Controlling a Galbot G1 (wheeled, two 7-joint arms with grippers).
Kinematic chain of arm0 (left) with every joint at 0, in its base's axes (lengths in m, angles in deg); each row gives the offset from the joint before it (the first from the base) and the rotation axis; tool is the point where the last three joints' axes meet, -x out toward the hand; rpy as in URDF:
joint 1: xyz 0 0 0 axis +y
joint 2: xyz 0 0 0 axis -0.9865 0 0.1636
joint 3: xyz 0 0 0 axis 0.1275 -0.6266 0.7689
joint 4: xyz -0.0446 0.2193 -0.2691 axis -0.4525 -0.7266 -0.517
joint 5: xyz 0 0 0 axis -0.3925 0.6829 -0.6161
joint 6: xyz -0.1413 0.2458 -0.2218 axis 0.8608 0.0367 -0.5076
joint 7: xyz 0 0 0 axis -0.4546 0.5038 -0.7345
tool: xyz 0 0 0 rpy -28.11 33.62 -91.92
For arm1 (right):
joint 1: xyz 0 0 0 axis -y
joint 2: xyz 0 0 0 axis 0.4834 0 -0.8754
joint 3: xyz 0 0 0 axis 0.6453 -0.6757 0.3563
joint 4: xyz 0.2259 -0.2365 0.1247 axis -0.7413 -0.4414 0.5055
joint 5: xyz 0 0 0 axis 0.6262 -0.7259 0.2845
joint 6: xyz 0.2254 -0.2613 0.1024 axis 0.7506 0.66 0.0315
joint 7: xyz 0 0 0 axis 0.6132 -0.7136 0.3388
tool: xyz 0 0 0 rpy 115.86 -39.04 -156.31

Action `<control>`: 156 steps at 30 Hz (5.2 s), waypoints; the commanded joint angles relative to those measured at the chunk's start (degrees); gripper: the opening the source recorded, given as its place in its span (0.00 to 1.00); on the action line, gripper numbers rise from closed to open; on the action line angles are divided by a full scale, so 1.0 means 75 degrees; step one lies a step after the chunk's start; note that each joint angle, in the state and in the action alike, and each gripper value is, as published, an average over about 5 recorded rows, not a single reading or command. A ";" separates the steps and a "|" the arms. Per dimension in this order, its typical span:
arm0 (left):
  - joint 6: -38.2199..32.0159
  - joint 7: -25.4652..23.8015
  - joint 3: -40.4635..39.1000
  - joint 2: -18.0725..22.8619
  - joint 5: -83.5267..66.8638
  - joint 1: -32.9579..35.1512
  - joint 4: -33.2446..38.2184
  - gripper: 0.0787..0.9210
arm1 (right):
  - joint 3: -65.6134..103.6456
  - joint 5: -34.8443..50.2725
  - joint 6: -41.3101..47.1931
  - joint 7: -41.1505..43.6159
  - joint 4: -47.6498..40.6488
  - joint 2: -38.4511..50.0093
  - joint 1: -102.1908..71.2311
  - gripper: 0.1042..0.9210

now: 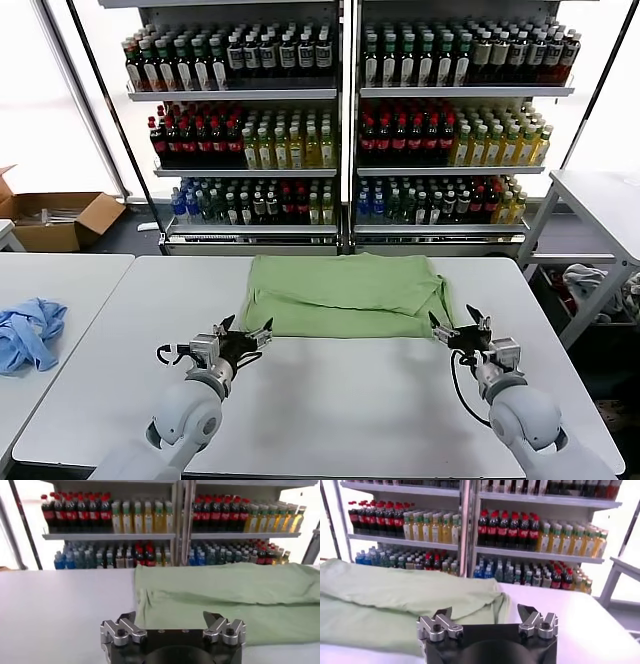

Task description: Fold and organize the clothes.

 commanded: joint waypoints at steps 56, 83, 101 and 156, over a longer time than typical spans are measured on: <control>-0.0469 0.0310 0.0157 -0.1115 0.0049 0.1450 0.1107 0.01 | 0.0726 0.0691 0.0143 0.0010 0.2088 0.0698 -0.2306 0.01; -0.2157 0.3126 0.0868 -0.1265 0.2387 0.7059 0.3502 0.01 | 0.1819 -0.0925 -0.0467 -0.0022 0.3723 0.0501 -0.7176 0.01; -0.2457 0.3196 0.0988 -0.1164 0.2604 0.6216 0.3466 0.24 | 0.1819 -0.0886 -0.0581 -0.0311 0.4064 0.0297 -0.7296 0.26; 0.0982 -0.1255 0.0982 -0.1336 -0.0900 -0.0078 -0.0517 0.88 | -0.3415 0.0599 0.2314 0.1734 -0.3756 -0.0479 0.5591 0.88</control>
